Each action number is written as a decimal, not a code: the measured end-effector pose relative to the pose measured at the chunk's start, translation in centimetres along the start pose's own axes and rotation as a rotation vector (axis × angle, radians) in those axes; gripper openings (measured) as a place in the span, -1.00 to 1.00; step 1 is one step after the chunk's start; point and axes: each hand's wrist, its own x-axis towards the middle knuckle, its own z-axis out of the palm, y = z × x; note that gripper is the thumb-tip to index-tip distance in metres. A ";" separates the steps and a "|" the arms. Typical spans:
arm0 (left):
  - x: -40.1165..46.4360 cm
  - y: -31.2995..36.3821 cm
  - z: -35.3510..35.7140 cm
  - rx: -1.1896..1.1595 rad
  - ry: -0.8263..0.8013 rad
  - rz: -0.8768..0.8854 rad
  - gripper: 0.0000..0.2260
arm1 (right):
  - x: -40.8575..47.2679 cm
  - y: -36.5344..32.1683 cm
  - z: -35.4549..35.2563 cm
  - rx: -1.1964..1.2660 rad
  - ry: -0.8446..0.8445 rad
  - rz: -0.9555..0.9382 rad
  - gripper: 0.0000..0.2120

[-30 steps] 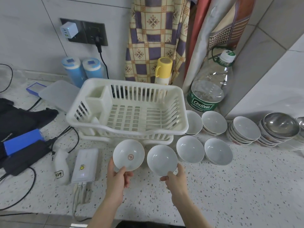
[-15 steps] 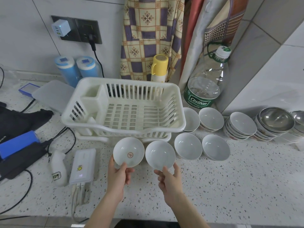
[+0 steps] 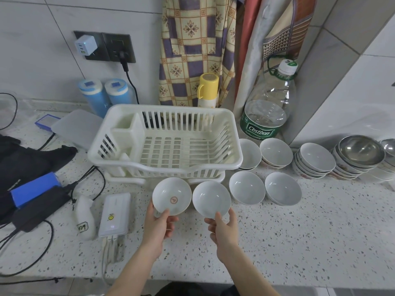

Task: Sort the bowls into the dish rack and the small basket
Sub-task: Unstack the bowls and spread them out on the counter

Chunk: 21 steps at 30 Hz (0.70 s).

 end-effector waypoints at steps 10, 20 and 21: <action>-0.4 0.2 0.0 0.073 0.045 -0.043 -0.43 | -0.4 -0.6 -0.8 -0.024 -0.071 0.052 -0.61; -3.8 0.0 3.4 0.006 0.305 0.154 -0.76 | -0.2 -3.6 -6.5 -0.102 -0.122 -0.001 -0.84; -4.3 0.2 4.3 -0.001 0.304 0.167 -0.83 | -0.1 -4.3 -7.2 -0.113 -0.116 -0.034 -0.85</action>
